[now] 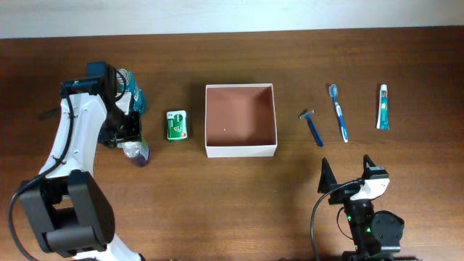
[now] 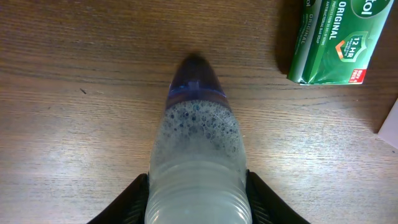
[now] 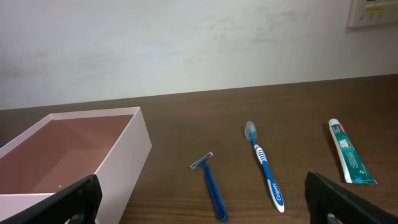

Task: Pack container
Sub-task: 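Close the left gripper on the soap bottle's pump top, then lift the soap bottle and carry it into the pink box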

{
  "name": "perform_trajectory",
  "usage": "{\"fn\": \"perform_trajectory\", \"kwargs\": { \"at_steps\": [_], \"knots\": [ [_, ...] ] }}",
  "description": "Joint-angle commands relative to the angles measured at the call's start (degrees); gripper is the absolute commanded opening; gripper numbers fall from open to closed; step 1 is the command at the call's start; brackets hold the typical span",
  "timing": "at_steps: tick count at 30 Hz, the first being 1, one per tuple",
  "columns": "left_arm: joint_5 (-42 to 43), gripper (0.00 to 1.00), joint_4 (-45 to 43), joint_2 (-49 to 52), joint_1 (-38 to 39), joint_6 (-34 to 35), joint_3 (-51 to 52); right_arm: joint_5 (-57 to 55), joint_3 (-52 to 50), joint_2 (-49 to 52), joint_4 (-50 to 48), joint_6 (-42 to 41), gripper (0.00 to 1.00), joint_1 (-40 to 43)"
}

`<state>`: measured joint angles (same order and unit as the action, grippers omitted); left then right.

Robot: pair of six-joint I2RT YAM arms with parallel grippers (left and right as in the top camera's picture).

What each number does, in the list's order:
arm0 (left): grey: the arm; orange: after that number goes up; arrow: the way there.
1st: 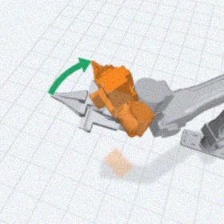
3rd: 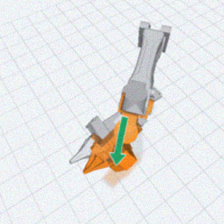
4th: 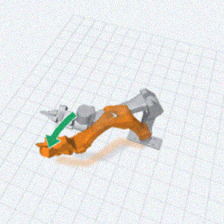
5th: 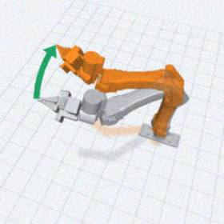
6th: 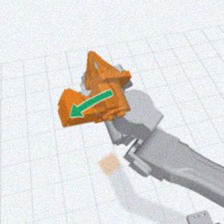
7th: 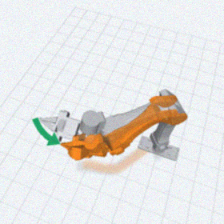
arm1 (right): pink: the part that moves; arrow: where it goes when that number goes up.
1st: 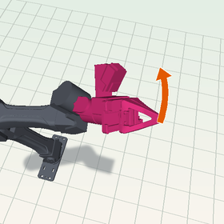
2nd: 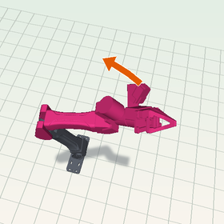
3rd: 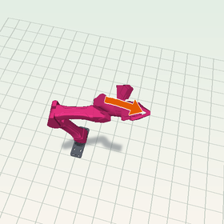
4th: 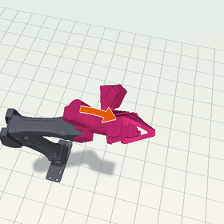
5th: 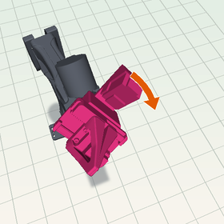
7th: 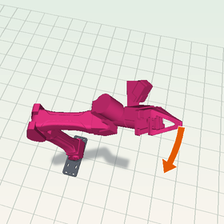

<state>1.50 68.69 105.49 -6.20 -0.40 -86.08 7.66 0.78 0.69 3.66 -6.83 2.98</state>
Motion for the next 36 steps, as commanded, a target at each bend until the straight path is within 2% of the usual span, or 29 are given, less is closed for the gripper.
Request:
{"fn": "perform_trajectory", "kwargs": {
  "at_steps": [1, 8, 10, 12, 21, 30, 36],
  "knots": [
    [0.4, 0.21, -0.1, 0.7, -0.2, -0.2, 0.7, 0.7, -0.5, -0.5, 0.0, 0.4, 0.99, 0.5],
    [0.9, 0.18, 2.1, 0.7, -0.2, -0.2, -2.6, 0.7, -0.5, -0.5, 0.0, 0.4, 0.98, 0.5],
    [1.2, 0.13, 3.5, 0.7, -0.2, -0.2, -4.9, 0.7, -0.5, -0.5, 0.0, 0.4, 0.99, 0.5],
    [3.3, 0.1, 4.9, 0.7, -0.2, -0.2, -7.6, 0.7, -0.5, -0.5, 0.0, 0.4, 0.99, 0.5],
    [11.4, 0.1, 10.1, 0.7, 2.6, -0.2, -20.9, 0.7, -0.5, -0.5, 0.0, 0.4, 0.99, 0.5],
    [11.4, 0.1, 8.9, 0.7, 12.3, 1.3, -34.1, 0.7, -0.5, -0.5, 0.0, 0.4, 0.99, 0.5],
    [10.8, 0.11, 2.1, 0.9, 21.3, 1.3, -35.5, 0.7, -0.5, -0.5, 0.0, 0.4, 0.99, 0.5]
  ]
}}
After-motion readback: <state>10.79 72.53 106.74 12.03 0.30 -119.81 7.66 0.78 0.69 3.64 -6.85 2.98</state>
